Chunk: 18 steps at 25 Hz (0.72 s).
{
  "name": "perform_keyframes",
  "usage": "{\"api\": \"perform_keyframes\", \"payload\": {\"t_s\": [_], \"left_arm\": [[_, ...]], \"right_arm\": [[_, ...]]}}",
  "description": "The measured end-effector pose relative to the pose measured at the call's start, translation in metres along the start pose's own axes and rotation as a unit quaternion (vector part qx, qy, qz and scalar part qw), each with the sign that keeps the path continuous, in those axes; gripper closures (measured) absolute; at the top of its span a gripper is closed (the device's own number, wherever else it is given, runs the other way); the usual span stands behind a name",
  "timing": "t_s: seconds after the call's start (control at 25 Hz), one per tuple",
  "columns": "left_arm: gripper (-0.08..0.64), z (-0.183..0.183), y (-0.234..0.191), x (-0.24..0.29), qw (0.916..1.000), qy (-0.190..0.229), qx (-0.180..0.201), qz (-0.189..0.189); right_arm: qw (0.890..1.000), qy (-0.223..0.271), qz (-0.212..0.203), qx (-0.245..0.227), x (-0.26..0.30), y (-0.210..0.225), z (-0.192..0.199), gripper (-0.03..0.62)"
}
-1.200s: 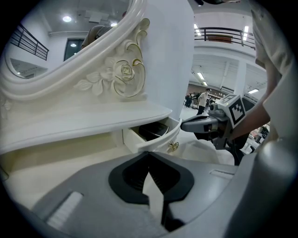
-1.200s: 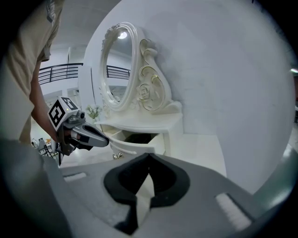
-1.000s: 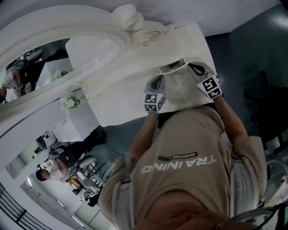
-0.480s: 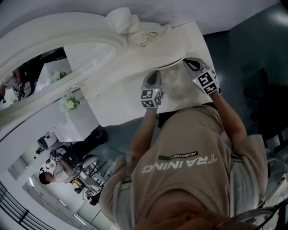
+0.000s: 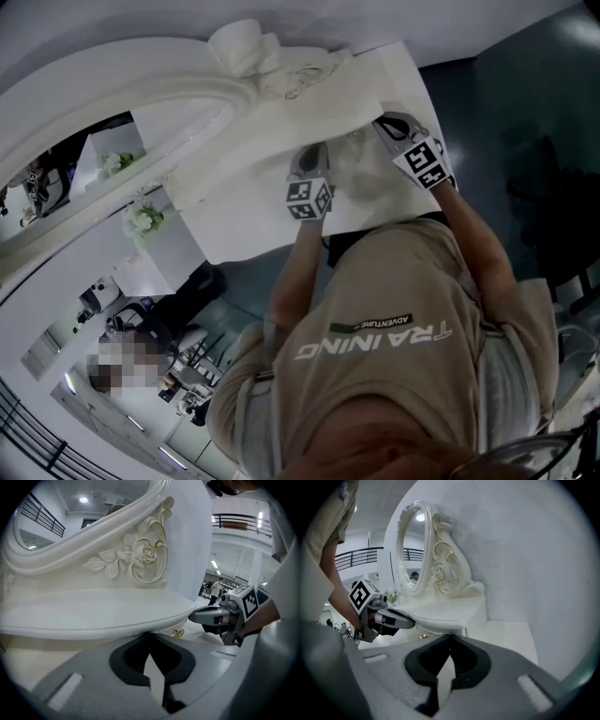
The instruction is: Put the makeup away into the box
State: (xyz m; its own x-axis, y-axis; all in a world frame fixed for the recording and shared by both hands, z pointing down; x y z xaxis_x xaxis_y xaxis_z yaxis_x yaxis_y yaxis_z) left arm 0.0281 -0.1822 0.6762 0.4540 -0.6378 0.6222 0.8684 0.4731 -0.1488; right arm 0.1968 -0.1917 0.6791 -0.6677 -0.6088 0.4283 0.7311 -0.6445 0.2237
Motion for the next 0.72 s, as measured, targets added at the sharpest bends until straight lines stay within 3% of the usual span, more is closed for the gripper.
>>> {"api": "perform_keyframes", "payload": {"t_s": [0.72], "left_arm": [[0.560, -0.002, 0.001, -0.008, 0.9994, 0.021, -0.003, 0.027]], "right_arm": [[0.999, -0.017, 0.008, -0.030, -0.009, -0.015, 0.001, 0.589]]}}
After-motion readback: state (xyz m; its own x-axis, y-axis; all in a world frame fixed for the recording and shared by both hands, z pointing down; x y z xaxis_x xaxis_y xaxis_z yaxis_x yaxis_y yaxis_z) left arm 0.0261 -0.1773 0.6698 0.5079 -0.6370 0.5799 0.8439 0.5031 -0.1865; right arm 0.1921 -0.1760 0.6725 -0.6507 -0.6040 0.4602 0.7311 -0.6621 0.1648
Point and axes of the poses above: the fingertips, and each gripper's own axes: x forward along the fingers, y to its right, z out of its underside, the point moved 3 cm from there along -x, backward along the fingers, and after that the axes turned 1 degree about -y, right-handed, at the moved point
